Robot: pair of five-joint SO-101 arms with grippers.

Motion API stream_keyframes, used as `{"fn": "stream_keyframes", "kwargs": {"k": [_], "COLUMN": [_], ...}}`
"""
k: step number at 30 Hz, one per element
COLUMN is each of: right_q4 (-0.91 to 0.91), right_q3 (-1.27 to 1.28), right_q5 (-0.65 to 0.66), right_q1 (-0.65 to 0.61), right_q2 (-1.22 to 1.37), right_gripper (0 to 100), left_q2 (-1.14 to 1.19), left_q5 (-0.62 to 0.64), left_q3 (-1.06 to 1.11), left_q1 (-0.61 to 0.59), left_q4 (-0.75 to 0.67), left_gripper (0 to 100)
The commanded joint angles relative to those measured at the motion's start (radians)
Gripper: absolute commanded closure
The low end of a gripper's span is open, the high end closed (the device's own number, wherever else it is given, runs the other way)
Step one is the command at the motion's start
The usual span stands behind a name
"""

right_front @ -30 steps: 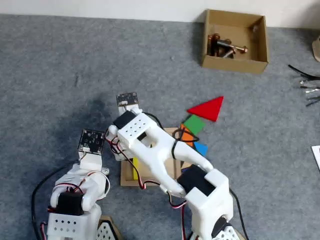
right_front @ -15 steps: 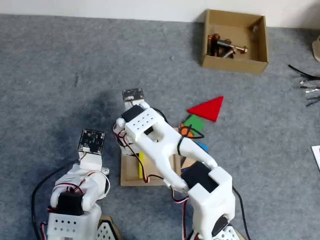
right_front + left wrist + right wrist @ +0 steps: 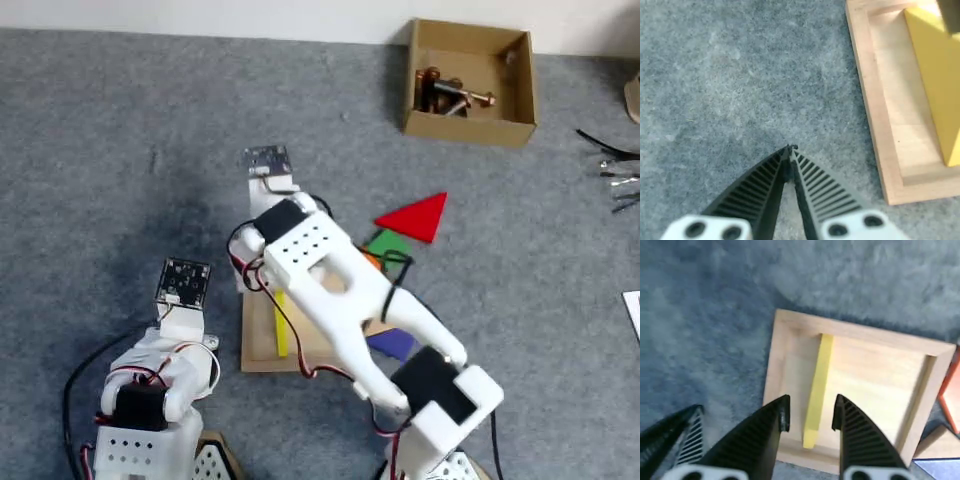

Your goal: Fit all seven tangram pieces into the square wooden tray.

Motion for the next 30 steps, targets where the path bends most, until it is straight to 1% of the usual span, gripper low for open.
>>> {"fn": "stream_keyframes", "kwargs": {"k": [1, 14, 17, 19, 30], "right_q4": [-0.008, -0.008, -0.008, -0.008, -0.008], "right_q3": [0.036, 0.076, 0.076, 0.077, 0.116], "right_q5": [0.012, 0.015, 0.087, 0.104, 0.110], "right_q1": [0.018, 0.018, 0.018, 0.018, 0.104], "right_q2": [-0.070, -0.073, -0.073, -0.071, -0.076], "right_gripper": [86.0, 86.0, 86.0, 86.0, 86.0], "left_q2": [-0.007, -0.007, -0.007, -0.007, -0.007], "left_q5": [0.006, 0.006, 0.006, 0.006, 0.006], "left_q3": [0.019, 0.019, 0.019, 0.019, 0.019], "left_q1": [0.012, 0.012, 0.012, 0.012, 0.012], "left_q4": [0.006, 0.006, 0.006, 0.006, 0.006], "left_gripper": [99, 99, 99, 99, 99]}}
